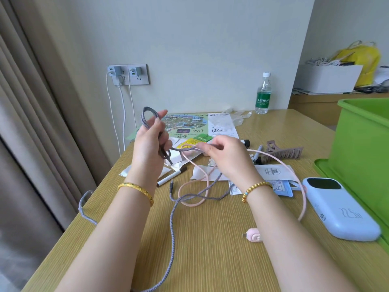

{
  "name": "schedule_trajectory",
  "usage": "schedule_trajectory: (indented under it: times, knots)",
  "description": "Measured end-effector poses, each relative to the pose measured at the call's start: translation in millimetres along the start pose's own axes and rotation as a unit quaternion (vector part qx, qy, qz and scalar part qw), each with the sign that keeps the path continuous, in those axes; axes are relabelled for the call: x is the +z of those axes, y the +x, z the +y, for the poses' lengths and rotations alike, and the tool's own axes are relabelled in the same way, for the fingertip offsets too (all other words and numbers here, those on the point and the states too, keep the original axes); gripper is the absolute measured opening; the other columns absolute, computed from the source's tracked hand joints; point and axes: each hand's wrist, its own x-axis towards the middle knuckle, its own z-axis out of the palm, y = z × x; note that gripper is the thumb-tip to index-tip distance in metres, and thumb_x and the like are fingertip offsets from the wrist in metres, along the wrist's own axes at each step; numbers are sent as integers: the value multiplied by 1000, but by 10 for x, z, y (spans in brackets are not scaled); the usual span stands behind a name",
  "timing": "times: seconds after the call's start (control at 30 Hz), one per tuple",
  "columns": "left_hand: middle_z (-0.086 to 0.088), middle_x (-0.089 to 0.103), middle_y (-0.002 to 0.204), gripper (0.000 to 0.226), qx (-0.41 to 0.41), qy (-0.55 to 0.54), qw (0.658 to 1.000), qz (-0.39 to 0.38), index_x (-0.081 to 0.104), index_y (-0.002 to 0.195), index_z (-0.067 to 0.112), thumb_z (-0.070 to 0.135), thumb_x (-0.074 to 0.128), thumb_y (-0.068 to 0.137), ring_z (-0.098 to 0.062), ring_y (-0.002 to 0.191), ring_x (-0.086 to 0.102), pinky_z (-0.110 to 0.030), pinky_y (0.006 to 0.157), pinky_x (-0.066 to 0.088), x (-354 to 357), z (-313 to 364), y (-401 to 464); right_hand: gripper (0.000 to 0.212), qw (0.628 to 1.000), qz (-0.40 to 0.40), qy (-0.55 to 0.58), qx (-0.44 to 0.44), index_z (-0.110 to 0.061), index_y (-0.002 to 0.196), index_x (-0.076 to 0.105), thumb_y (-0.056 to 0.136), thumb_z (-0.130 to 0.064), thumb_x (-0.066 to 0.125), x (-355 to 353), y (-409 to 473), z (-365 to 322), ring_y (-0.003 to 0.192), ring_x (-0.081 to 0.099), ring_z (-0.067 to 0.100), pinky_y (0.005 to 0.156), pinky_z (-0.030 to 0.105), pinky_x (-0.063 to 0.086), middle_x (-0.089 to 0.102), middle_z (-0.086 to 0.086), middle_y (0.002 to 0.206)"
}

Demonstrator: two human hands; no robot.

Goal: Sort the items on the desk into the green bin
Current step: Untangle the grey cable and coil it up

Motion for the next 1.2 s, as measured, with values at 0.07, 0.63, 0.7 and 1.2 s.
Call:
schedule_trajectory:
  times: [0.07,0.63,0.7,1.2]
  knots:
    - [6,28,58,21,-11,56,998,13,61,99,14,9,41,97,-3,37,24,-15,33,23,13,-38,13,48,998,36,53,6,-11,55,42,77,-45,67,-35,9,-42,48,31,9,47,21,25,34,-4,49]
    - [-1,40,62,29,-33,461,856,-234,45,77,14,25,32,100,-12,48,34,-23,47,30,182,-57,-251,27,861,-140,490,0,-19,102,58,93,1,42,-187,11,-107,92,60,7,86,25,44,72,-5,93]
    - [-1,56,69,23,-29,451,858,-244,47,85,16,18,30,100,-15,58,46,-24,56,39,189,-66,-265,26,865,-110,490,9,-17,99,59,93,2,42,-189,21,-99,79,59,6,82,22,46,72,-6,82]
    - [9,31,44,37,-18,131,982,-137,37,67,18,32,32,101,-7,36,26,-15,35,21,125,-59,-104,11,930,-156,320,93,-16,86,55,94,-11,49,-91,-3,-32,68,61,2,78,17,48,60,-2,73]
